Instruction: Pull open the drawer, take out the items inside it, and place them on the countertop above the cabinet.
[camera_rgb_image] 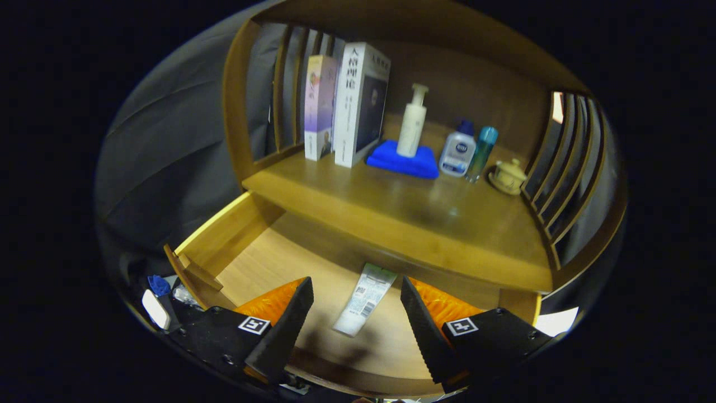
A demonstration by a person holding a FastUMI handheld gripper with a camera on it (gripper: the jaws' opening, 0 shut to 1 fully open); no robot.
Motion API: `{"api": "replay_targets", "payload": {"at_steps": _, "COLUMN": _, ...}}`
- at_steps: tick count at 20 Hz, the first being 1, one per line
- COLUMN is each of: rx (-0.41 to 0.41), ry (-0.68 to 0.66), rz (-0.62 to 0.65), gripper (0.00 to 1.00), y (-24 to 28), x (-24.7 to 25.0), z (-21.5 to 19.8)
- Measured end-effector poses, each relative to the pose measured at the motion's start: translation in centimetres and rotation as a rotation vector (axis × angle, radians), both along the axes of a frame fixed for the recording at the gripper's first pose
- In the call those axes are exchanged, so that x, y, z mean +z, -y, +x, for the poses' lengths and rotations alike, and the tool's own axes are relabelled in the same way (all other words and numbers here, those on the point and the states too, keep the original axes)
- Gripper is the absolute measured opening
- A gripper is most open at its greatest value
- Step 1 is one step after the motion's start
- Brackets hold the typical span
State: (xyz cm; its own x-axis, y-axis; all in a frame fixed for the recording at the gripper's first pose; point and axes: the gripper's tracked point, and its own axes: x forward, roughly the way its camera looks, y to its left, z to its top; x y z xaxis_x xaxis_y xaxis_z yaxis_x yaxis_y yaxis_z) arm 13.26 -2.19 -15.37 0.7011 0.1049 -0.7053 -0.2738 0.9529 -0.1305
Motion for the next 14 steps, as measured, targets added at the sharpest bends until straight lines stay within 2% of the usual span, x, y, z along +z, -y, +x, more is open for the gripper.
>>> {"api": "replay_targets", "payload": {"at_steps": 8, "rx": -0.091, "ry": -0.287, "rz": -0.001, "gripper": 0.98, "y": 1.3, "x": -6.0, "z": 0.9}}
{"api": "replay_targets", "payload": {"at_steps": 11, "rx": -0.097, "ry": -0.344, "rz": -0.03, "gripper": 0.98, "y": 1.7, "x": -7.5, "z": 1.0}}
{"api": "replay_targets", "payload": {"at_steps": 14, "rx": -0.126, "ry": -0.398, "rz": -0.006, "gripper": 0.98, "y": 1.5, "x": -8.6, "z": 1.2}}
